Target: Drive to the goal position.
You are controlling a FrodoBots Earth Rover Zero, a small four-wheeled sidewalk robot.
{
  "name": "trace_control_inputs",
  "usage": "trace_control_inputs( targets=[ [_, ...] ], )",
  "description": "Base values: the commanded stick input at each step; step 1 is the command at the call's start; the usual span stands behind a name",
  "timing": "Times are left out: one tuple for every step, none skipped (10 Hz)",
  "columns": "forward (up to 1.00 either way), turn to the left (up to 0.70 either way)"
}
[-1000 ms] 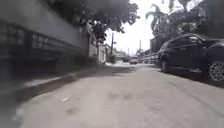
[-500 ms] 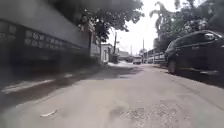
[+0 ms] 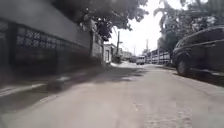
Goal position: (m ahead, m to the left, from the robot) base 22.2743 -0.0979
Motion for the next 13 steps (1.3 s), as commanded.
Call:
trace_control_inputs(
  targets=[
    [1.0, 0.0],
    [1.0, 0.0],
    [1.0, 0.0],
    [1.0, 0.0],
    [1.0, -0.03],
    [1.0, -0.07],
    [1.0, -0.37],
    [1.0, -0.39],
    [1.0, -0.38],
    [1.0, -0.18],
    [1.0, -0.01],
    [1.0, -0.02],
    [1.0, -0.02]
  ],
)
